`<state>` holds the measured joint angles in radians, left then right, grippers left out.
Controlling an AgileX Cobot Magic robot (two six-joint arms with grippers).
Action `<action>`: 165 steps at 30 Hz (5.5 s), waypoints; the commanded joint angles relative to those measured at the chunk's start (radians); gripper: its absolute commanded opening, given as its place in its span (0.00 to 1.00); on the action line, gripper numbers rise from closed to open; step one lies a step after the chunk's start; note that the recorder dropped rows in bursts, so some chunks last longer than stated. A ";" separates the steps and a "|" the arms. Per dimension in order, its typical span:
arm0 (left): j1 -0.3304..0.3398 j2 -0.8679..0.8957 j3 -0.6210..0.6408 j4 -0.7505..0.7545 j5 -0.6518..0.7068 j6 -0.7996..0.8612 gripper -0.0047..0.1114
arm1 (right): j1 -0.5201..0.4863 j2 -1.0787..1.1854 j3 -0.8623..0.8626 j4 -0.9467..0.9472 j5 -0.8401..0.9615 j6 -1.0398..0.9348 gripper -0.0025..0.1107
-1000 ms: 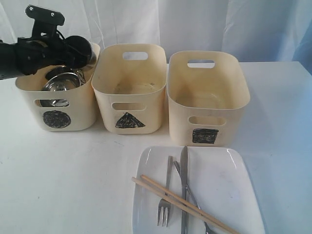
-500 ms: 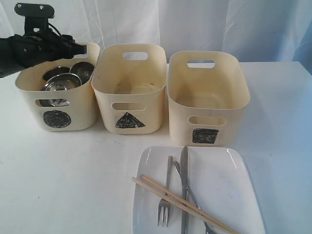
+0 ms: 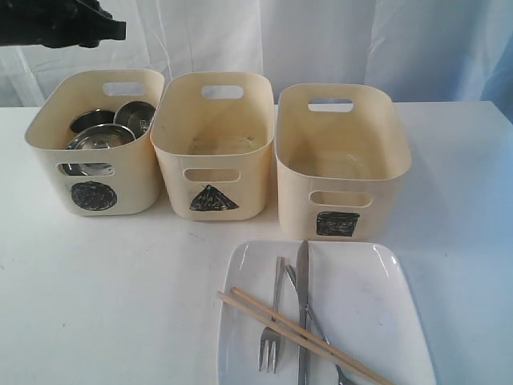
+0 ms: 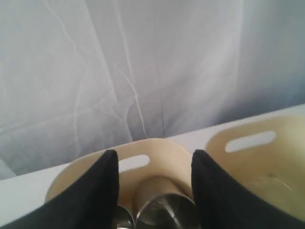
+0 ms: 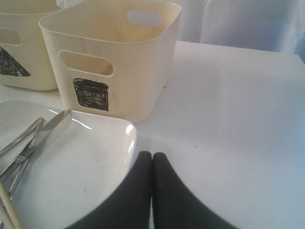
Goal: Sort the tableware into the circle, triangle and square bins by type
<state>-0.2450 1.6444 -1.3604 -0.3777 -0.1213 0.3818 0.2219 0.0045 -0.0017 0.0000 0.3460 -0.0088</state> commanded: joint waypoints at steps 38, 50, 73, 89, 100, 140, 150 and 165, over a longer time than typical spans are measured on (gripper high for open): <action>0.001 -0.810 0.557 -0.134 0.399 0.042 0.06 | -0.004 -0.005 0.002 0.000 -0.004 0.003 0.02; 0.001 -1.080 0.847 -0.235 0.357 0.042 0.06 | -0.004 -0.005 0.002 0.000 -0.004 0.003 0.02; 0.001 -1.425 1.180 -0.427 0.274 0.040 0.06 | -0.004 -0.005 0.002 0.000 -0.004 0.003 0.02; 0.001 -1.457 1.192 -0.427 0.303 0.042 0.06 | -0.004 -0.005 0.002 0.000 -0.004 0.009 0.02; 0.001 -1.457 1.189 -0.427 0.357 0.141 0.06 | -0.004 -0.005 0.002 0.000 -0.004 0.009 0.02; 0.245 -1.644 1.278 -0.273 0.528 0.396 0.04 | -0.004 -0.005 0.002 0.000 -0.004 0.009 0.02; 0.433 -1.644 1.278 -0.273 0.534 0.396 0.04 | -0.004 -0.005 0.002 0.000 -0.004 0.009 0.02; 0.440 -1.644 1.320 0.033 0.510 -0.100 0.04 | -0.004 -0.005 0.002 0.000 -0.004 0.009 0.02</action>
<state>0.1935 0.0034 -0.0646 -0.4834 0.3871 0.4797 0.2219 0.0045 -0.0017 0.0000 0.3460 0.0000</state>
